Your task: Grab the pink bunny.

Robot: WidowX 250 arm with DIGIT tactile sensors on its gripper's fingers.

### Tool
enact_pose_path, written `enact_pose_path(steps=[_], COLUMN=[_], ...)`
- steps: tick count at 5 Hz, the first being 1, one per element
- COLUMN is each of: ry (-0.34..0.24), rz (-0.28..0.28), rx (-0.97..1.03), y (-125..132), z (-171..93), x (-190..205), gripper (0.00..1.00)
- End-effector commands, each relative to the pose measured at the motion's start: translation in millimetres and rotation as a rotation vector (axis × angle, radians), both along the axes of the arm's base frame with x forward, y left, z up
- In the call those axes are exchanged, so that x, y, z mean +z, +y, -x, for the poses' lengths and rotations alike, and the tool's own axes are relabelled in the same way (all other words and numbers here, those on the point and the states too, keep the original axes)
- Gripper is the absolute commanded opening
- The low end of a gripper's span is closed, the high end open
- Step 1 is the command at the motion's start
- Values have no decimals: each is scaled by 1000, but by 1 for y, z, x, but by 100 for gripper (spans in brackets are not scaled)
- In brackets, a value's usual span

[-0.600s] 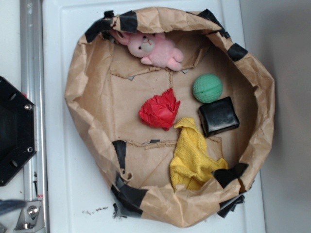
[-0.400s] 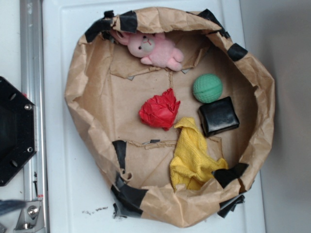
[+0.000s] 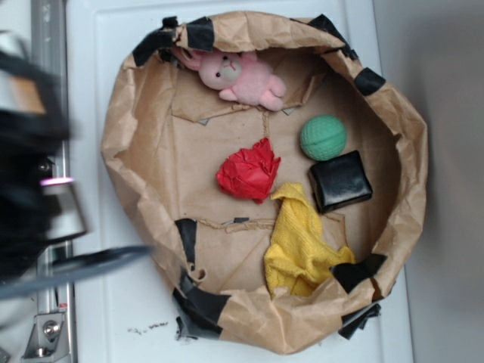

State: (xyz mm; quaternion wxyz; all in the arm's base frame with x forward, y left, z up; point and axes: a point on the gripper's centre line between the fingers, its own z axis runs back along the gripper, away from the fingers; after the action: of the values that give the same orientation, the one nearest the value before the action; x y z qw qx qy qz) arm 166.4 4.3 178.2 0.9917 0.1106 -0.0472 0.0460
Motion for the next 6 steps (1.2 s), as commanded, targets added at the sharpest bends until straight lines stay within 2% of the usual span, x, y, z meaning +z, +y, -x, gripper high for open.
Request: enact_pose_path(steps=[1, 2, 3, 4, 5, 6], ry=[5, 27, 19, -12, -54, -68], rz=[-121, -125, -119, -94, -19, 49], rx=[-76, -120, -256, -356, -418, -434], y=[30, 42, 34, 27, 25, 34], z=[-70, -79, -71, -58, -51, -51], x=[-55, -80, -111, -125, -122, -113], gripper=[100, 100, 100, 100, 100, 100])
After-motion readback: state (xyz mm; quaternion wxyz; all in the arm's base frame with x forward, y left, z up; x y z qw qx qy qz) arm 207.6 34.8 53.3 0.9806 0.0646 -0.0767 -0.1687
